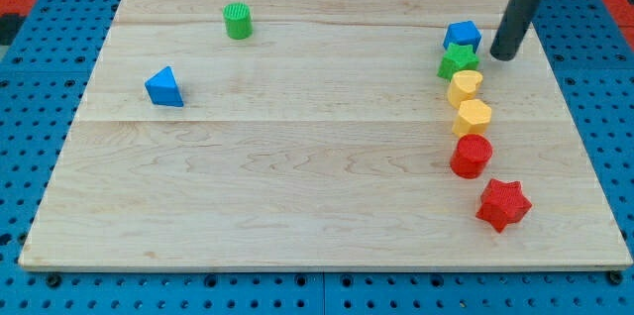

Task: Push green circle into the blue cube

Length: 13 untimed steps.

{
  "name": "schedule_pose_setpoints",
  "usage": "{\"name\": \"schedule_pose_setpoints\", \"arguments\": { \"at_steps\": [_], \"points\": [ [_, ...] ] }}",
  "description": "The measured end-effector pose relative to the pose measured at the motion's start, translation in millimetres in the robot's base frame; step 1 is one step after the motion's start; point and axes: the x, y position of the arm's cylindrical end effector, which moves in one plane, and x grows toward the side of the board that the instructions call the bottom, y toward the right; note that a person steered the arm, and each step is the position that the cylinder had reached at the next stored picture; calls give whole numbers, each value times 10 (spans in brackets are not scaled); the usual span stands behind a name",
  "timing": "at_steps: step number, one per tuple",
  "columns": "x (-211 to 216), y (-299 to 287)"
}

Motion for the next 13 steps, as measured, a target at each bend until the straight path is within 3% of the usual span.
{"name": "schedule_pose_setpoints", "arguments": {
  "at_steps": [2, 3, 4, 5, 6, 8, 9, 10, 11, 13],
  "points": [
    [-211, -219],
    [-360, 196],
    [-964, 197],
    [-1325, -483],
    [-1199, -1386],
    [-99, -2205],
    [146, -2918],
    [-90, -3748],
    [-288, -3888],
    [-756, -3307]
  ]
}}
